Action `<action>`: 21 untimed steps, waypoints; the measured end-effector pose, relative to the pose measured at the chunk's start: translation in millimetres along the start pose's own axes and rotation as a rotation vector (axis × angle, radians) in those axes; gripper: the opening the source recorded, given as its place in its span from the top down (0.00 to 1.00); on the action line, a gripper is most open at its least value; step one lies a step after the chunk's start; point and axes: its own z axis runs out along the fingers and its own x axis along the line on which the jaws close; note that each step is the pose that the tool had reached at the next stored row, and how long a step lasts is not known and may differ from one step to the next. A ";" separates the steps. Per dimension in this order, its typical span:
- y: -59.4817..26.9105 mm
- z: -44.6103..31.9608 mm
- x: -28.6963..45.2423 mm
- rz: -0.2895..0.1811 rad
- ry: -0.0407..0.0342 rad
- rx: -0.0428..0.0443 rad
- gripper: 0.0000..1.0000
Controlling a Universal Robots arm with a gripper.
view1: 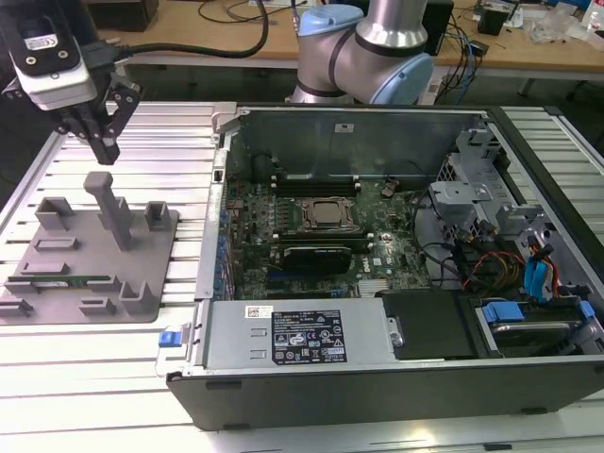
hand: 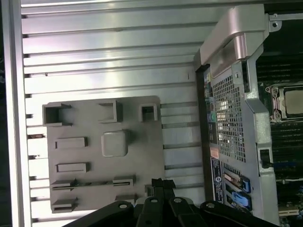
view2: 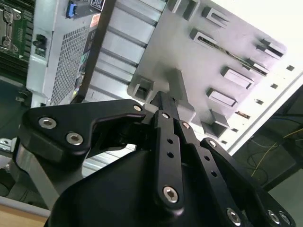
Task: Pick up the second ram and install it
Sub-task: 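Reach for the second ram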
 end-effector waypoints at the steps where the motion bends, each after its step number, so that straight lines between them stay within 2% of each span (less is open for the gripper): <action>1: -0.2 0.5 2.9 0.000 -0.0001 0.0000 0.92; 2: -0.4 0.9 5.0 0.000 -0.0001 0.0000 0.92; 4: -1.2 2.7 14.1 0.000 0.0000 0.0000 0.92; 7: -1.8 4.3 20.8 0.000 0.0000 0.0001 0.92; 10: -2.8 7.2 33.3 0.000 0.0000 0.0000 0.92; 14: -4.9 12.5 46.0 0.000 0.0000 0.0000 0.92; 21: -6.9 18.5 57.2 0.000 0.0000 0.0000 0.92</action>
